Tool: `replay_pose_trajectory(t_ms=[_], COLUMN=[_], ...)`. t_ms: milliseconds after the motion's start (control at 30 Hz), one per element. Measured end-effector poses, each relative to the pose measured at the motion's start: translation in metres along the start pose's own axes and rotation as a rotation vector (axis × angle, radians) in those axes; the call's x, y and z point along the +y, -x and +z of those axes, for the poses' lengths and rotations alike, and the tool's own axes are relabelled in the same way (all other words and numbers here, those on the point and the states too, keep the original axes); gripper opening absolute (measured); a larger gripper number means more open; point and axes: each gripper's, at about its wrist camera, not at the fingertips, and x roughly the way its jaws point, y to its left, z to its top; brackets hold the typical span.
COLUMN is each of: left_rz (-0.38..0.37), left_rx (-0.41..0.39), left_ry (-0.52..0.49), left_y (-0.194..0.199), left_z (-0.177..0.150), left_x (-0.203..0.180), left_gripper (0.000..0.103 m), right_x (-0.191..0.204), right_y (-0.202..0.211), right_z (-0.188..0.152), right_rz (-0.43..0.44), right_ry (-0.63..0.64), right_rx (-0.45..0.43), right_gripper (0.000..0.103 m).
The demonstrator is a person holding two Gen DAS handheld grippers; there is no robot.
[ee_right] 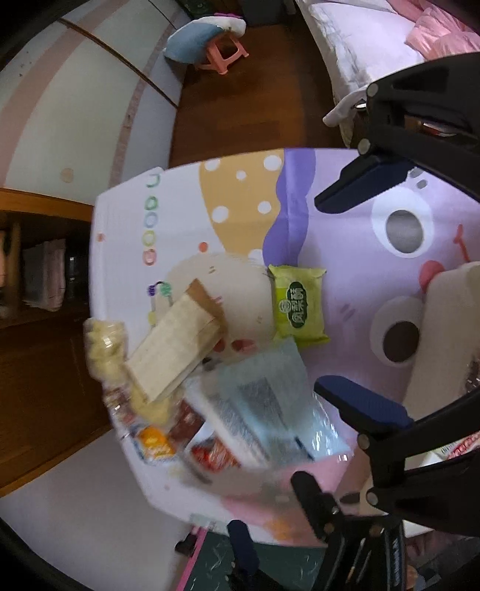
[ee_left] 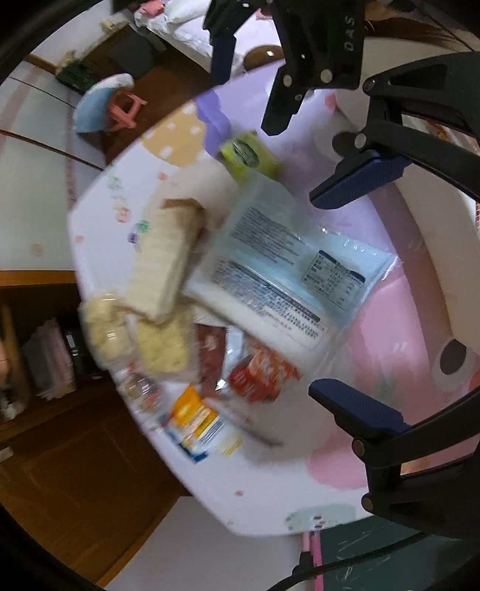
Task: Organize snacks
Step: 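Reach left tool to the blue-white packet while right tool grasps the green packet, then lift the green packet with right tool while left tool grasps the blue-white packet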
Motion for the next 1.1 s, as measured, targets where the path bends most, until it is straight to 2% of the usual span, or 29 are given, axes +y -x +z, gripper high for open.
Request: replay_pose_trajectory(t_ms=[100, 233, 467, 533, 667, 767, 833, 933, 1000, 1033, 1067, 1100], left_rz=[0.017, 0.057, 0.048, 0.032, 0.030, 0.033, 0.038, 0.045, 0.044, 0.037, 0.009, -0.022], left_rx=[0.026, 0.053, 0.068, 0.076, 0.124, 0.142, 0.128, 0.090, 0.064, 0.056, 0.044, 0.060], left_ry=[-0.030, -0.056, -0.052, -0.039, -0.016, -0.004, -0.021, -0.063, -0.097, -0.101, -0.094, -0.067], left_y=[-0.023, -0.043, -0.063, -0.067, -0.081, -0.085, -0.083, -0.073, -0.064, -0.060, -0.053, -0.051], left_z=[0.002, 0.003, 0.008, 0.009, 0.016, 0.018, 0.017, 0.014, 0.013, 0.014, 0.014, 0.015], left_x=[-0.006, -0.011, -0.011, -0.011, -0.004, -0.004, -0.008, -0.020, -0.032, -0.036, -0.040, -0.041], left_gripper=[0.093, 0.093, 0.093, 0.094, 0.103, 0.103, 0.098, 0.081, 0.052, 0.043, 0.003, 0.003], right_x=[0.003, 0.010, 0.016, 0.015, 0.017, 0.022, 0.022, 0.020, 0.019, 0.021, 0.021, 0.021], right_y=[-0.020, -0.039, -0.063, -0.064, -0.064, -0.064, -0.063, -0.059, -0.056, -0.055, -0.053, -0.051], right_z=[0.003, 0.005, 0.009, 0.010, 0.010, 0.009, 0.008, 0.006, 0.005, 0.003, 0.002, 0.000], right_rz=[0.013, -0.033, -0.028, -0.025, -0.045, -0.054, -0.044, -0.008, 0.001, 0.000, -0.002, -0.002], right_ry=[0.011, 0.046, 0.053, 0.048, 0.051, 0.084, 0.085, 0.051, 0.047, 0.050, 0.054, 0.054], right_rx=[0.050, 0.083, 0.131, 0.132, 0.122, 0.104, 0.099, 0.097, 0.094, 0.091, 0.087, 0.084], right_gripper=[0.089, 0.085, 0.071, 0.071, 0.066, 0.059, 0.057, 0.055, 0.054, 0.053, 0.053, 0.053])
